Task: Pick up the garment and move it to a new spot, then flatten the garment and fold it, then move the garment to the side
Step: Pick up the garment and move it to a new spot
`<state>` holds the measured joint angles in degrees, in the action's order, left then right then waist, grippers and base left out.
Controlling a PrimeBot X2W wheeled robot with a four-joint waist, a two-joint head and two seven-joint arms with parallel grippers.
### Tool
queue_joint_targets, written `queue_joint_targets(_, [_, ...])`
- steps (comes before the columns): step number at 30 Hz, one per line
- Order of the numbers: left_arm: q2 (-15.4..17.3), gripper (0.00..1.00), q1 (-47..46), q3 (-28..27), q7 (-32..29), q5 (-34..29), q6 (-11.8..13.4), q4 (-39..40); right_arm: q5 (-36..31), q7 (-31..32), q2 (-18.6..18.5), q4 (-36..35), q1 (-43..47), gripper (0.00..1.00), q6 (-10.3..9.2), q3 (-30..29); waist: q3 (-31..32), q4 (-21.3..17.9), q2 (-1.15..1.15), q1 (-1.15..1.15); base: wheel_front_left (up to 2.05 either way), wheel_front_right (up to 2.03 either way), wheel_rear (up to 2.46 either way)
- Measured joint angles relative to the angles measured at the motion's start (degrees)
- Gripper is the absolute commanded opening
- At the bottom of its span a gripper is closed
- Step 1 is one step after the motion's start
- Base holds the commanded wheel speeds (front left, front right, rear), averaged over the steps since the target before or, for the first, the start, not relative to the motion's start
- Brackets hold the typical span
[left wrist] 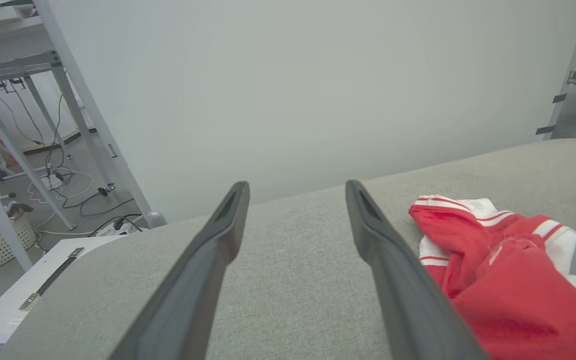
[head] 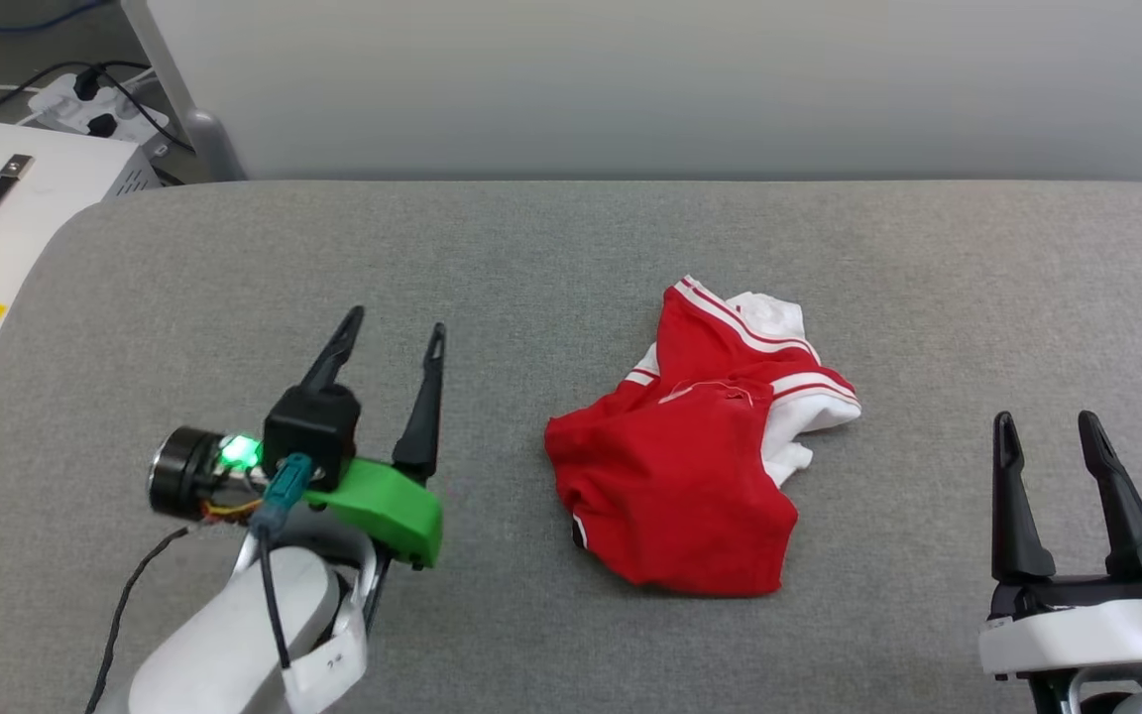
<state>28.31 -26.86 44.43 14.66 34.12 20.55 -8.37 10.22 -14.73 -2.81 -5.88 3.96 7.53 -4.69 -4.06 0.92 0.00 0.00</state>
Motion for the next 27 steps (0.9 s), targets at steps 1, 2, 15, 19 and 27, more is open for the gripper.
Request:
queue_joint_targets(1, [0.01,1.00,1.77,-1.75,0.01,-1.22,0.71,1.07,-0.08,0.00,0.01,-0.04,0.09,1.00,0.00,0.31,0.23,0.17,0.00,0.00,0.00,0.00,0.00])
queue_joint_targets(2, [0.02,1.00,4.01,-3.77,0.01,-2.72,1.35,2.04,-0.24,0.00,0.01,-0.03,0.18,1.00,0.00,0.59,0.48,0.36,0.00,0.00,0.00,0.00,0.00])
queue_joint_targets(15, [-8.05,1.00,22.13,-23.41,0.01,-16.27,-4.34,9.56,-0.55,0.00,0.02,0.13,0.94,1.00,0.00,2.78,1.88,1.66,0.00,0.00,0.00,0.00,0.00])
queue_joint_targets(19, [-11.45,1.00,24.97,-26.89,0.00,-18.95,-9.03,10.34,-0.31,0.00,0.01,0.63,1.82,1.00,0.00,3.04,2.18,1.97,0.00,0.00,0.00,0.00,0.00])
queue_joint_targets(27, [-16.66,1.00,27.71,-32.26,0.01,-23.93,-15.69,8.69,0.16,0.00,0.01,3.69,3.25,1.00,0.00,3.54,2.83,2.69,0.00,0.00,0.00,0.00,0.00])
